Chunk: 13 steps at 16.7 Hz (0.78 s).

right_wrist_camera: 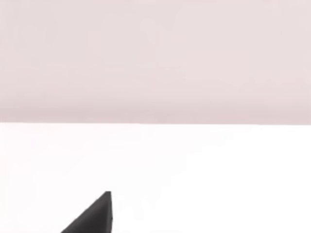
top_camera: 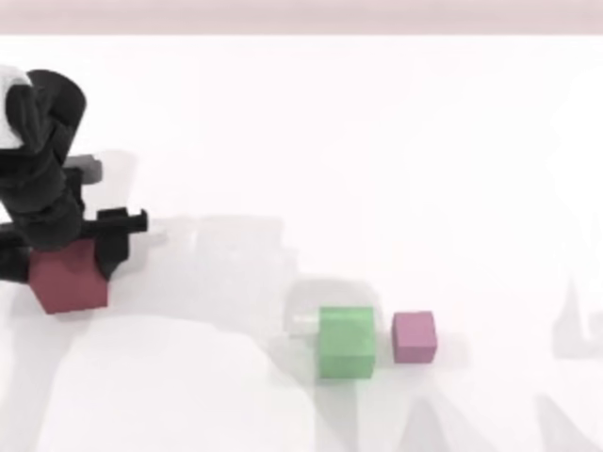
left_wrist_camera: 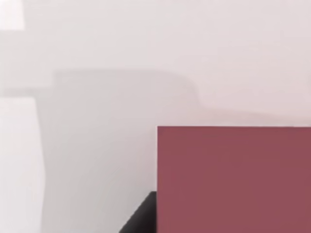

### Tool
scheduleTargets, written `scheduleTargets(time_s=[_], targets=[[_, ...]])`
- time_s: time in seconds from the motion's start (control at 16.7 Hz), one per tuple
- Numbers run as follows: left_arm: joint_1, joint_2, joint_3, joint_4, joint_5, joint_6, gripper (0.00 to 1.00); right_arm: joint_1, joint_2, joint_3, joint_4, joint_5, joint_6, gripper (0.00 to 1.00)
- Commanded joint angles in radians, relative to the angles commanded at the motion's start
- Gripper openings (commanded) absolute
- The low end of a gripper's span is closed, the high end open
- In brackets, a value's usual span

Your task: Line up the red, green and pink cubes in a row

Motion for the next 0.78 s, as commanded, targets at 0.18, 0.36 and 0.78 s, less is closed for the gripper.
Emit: scheduleTargets(time_s=[0.18,0.36,0.78], targets=[[0.000,0.000,0.000,0.000,0.000,0.000,0.00,0.000,0.000,0.000,0.000,0.000,0.000,1.00],[0.000,0.000,0.000,0.000,0.000,0.000,0.00,0.000,0.000,0.000,0.000,0.000,0.000,1.00],[0.005,-0.038,0.050,-0.079,-0.003,0.002,0.00,0.000,0.000,0.000,0.000,0.000,0.000,1.00]])
